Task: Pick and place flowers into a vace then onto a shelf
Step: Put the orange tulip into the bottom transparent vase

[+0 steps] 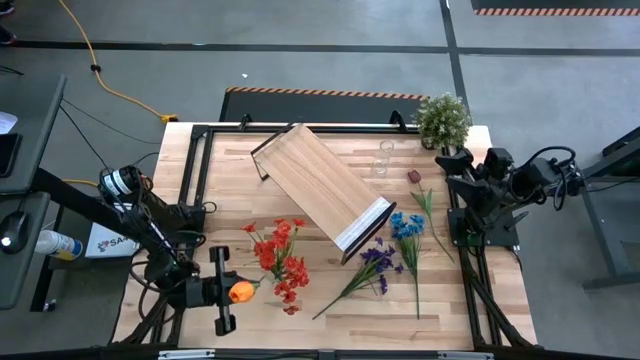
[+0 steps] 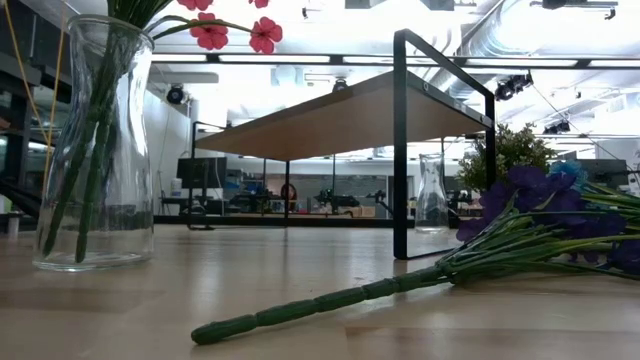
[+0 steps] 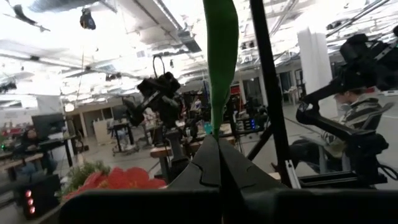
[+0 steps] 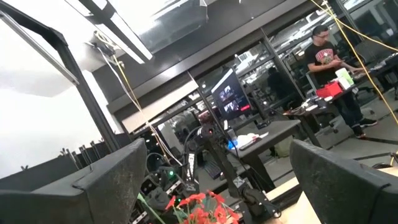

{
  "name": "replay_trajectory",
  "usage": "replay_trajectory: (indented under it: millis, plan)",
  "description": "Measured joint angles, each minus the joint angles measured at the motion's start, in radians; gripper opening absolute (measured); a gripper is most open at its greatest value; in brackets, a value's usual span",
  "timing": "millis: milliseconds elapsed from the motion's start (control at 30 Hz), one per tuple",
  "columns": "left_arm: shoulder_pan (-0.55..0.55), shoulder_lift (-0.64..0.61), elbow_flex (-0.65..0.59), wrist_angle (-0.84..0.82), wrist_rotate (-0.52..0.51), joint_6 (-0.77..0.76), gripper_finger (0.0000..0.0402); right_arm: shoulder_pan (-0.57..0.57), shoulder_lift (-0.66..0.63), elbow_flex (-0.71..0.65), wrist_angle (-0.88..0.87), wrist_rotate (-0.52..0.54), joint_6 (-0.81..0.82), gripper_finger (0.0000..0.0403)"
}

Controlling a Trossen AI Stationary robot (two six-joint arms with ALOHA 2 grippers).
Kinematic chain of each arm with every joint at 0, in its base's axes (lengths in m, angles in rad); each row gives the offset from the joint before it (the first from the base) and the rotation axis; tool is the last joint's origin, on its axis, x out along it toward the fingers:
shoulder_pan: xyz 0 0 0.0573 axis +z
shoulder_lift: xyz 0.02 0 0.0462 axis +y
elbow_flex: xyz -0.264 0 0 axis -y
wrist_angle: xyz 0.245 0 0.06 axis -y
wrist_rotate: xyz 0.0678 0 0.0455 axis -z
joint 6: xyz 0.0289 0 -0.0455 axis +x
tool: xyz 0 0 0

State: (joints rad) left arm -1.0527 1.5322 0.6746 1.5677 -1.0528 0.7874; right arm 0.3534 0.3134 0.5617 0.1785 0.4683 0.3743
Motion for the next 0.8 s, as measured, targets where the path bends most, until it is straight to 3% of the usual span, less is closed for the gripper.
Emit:
replay_trajectory:
  millis: [167,400,800]
  plan:
    - [0.014,0.0,-0.008,0.0,0.009,0.007,0.002,0.0,0.0,0.0,0.0,0.0,-0.001,0.0381]
    - [0.092,0.002,-0.071,0.0,0.08,-0.12,0.002,0.0,0.0,0.0,0.0,-0.004,-0.002,0.0381]
    - [0.098,0.006,-0.075,-0.005,-0.015,-0.158,0.002,0.0,0.0,0.0,0.0,-0.011,-0.037,0.0381]
